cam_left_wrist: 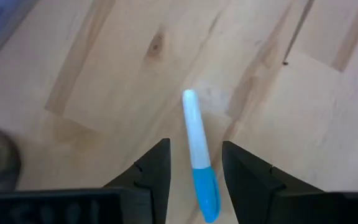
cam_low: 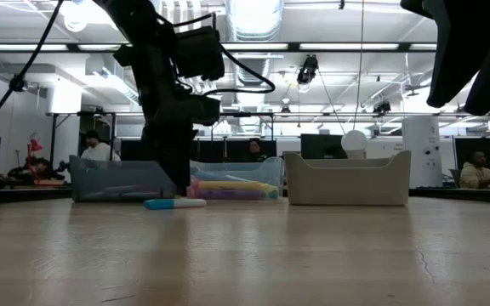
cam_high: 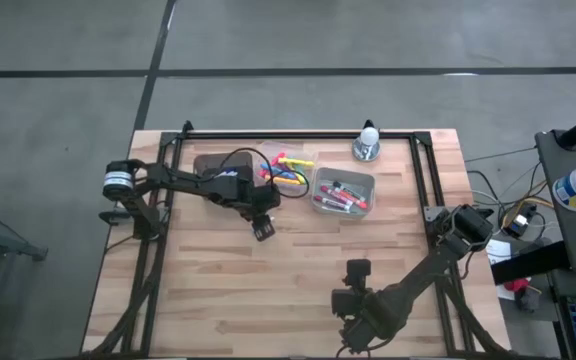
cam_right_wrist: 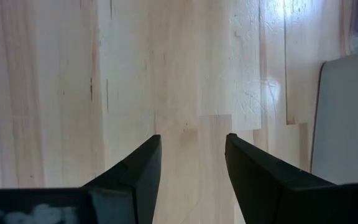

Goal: Pick & Place Markers
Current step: Put the blue mini marker into the black bin

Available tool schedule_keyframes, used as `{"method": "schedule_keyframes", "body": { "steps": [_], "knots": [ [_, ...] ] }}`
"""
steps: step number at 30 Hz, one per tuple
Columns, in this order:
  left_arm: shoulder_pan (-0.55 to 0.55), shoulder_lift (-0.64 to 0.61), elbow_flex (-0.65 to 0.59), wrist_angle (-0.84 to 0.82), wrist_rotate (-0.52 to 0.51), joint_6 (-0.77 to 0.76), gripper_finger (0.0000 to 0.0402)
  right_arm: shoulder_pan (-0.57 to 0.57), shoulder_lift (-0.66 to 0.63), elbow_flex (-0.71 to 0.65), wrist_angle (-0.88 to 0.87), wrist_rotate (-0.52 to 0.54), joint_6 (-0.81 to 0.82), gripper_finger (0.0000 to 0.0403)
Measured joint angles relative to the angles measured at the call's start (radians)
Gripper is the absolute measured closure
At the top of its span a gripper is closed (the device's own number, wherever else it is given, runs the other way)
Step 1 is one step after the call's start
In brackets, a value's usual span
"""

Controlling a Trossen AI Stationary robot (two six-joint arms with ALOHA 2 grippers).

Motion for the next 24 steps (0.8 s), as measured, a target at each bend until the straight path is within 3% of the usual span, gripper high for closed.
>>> {"method": "schedule_keyframes", "body": {
  "steps": [6, 15, 19, 24],
  "knots": [
    [-0.04, 0.047, -0.003, 0.023, -0.075, 0.004, 0.0266, 0.0, 0.0, 0.0, 0.001, 0.0, -0.001, 0.0234],
    [-0.066, 0.114, 0.001, 0.036, -0.103, 0.029, 0.0271, 0.0, 0.0, 0.0, 0.003, 0.0, 0.0, 0.0234],
    [-0.066, 0.12, 0.002, 0.038, -0.101, 0.057, 0.03, 0.0, 0.0, 0.0, 0.003, 0.0, 0.0, 0.0234],
    [-0.066, 0.112, 0.0, 0.038, -0.103, 0.094, 0.0367, 0.0, 0.0, 0.0, 0.004, 0.0, 0.0, 0.0234]
  ]
}}
